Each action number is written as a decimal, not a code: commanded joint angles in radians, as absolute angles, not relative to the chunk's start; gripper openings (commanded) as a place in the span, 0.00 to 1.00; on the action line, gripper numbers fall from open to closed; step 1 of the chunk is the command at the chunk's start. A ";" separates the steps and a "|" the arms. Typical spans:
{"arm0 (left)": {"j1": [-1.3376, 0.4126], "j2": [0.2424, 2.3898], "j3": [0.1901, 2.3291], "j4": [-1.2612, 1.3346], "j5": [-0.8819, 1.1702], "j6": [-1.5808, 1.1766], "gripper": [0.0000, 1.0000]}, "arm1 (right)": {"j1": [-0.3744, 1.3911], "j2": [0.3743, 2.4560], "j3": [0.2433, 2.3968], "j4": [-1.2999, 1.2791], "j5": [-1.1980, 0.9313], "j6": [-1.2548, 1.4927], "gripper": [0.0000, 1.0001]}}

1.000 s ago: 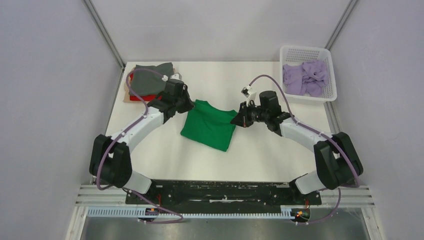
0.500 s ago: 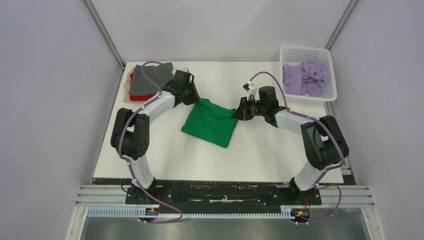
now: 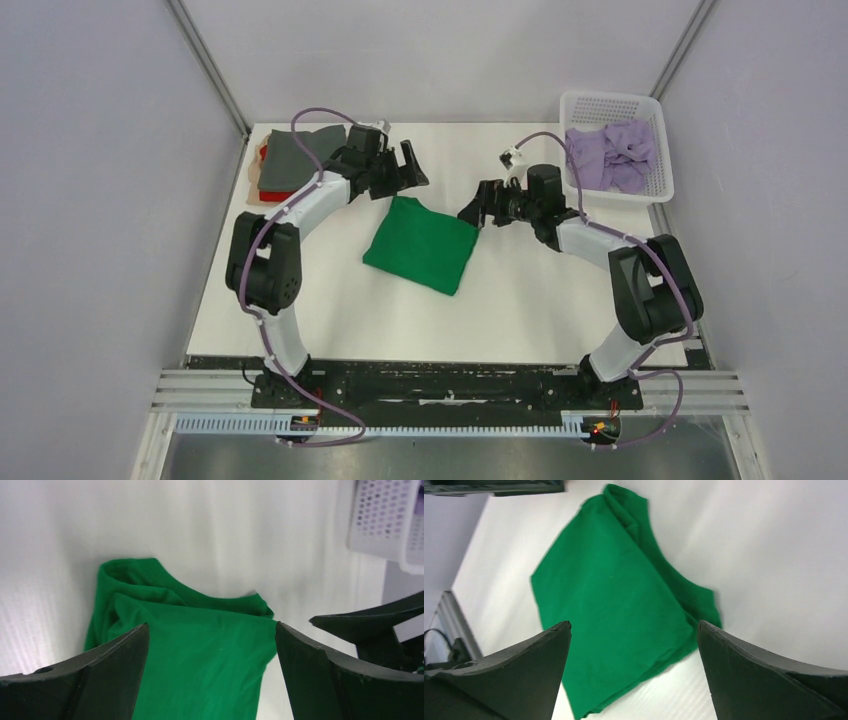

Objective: Fold and stack the t-shirts
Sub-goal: Smooth out wrinkles on the folded tshirt

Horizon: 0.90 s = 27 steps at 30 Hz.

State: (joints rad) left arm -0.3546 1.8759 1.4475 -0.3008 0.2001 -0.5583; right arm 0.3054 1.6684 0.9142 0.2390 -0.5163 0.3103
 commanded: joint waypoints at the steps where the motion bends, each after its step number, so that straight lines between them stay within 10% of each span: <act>1: -0.352 1.905 1.428 -0.203 0.419 -0.577 1.00 | 0.346 1.622 0.877 0.407 -0.664 0.368 0.98; 27: -0.382 1.825 1.003 -0.186 0.220 -0.707 1.00 | 0.382 1.874 0.847 0.250 -0.549 0.206 0.98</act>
State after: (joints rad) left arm -0.3622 1.8694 1.1080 -0.0463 0.2859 -0.6636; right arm 0.3763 1.8912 0.9081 0.3817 -0.6270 0.2672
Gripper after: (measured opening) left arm 0.994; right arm 0.979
